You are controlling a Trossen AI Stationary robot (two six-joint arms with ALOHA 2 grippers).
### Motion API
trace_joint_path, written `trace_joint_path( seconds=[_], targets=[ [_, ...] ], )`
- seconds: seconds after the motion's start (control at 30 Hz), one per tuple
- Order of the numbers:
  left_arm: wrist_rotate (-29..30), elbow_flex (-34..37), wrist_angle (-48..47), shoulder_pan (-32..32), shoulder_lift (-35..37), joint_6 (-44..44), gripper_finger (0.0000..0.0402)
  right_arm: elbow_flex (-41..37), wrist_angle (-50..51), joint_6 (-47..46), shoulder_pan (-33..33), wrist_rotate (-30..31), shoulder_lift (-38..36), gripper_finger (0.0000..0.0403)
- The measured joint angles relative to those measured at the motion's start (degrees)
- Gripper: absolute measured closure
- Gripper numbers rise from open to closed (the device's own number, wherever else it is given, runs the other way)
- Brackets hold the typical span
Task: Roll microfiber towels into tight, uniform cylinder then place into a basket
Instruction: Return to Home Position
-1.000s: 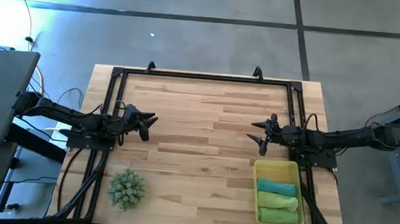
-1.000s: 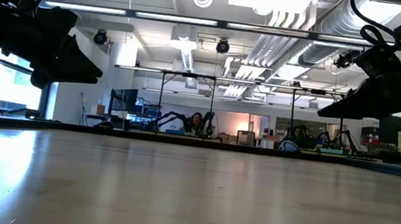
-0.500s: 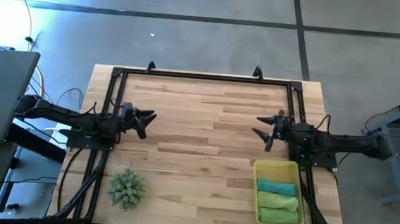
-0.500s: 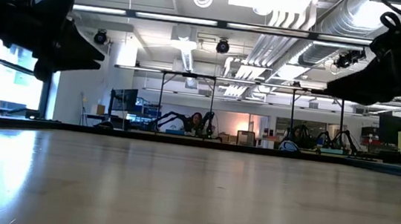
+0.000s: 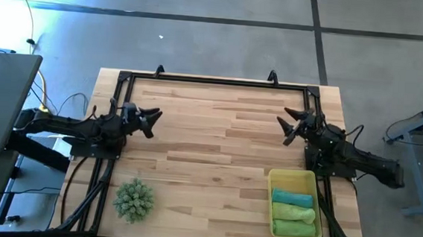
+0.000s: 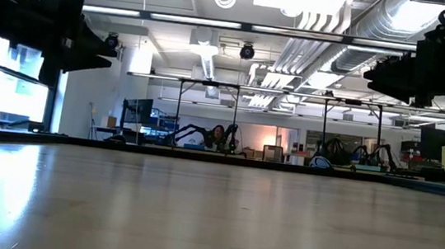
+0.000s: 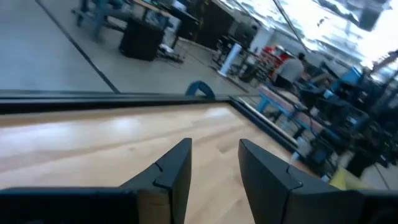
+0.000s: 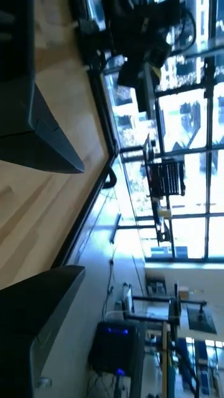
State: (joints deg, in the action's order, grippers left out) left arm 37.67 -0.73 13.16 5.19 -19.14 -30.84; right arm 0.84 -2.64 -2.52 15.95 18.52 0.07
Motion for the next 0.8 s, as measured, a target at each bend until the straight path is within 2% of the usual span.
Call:
trace_joint_path(
  seconds=[0.27, 0.47, 0.8],
  targets=[
    [0.0, 0.0, -0.03, 9.28, 1.57, 0.01, 0.028, 0.02, 0.05, 0.0, 4.53, -0.03, 0.14, 0.0156],
    [0.02, 0.0, -0.07, 15.59, 5.27, -0.01, 0.028, 0.02, 0.07, 0.0, 6.47, -0.02, 0.14, 0.0156],
    [0.07, 0.0, -0.01, 20.79, 11.73, -0.01, 0.028, 0.02, 0.07, 0.0, 6.68, -0.04, 0.15, 0.0156]
  ],
)
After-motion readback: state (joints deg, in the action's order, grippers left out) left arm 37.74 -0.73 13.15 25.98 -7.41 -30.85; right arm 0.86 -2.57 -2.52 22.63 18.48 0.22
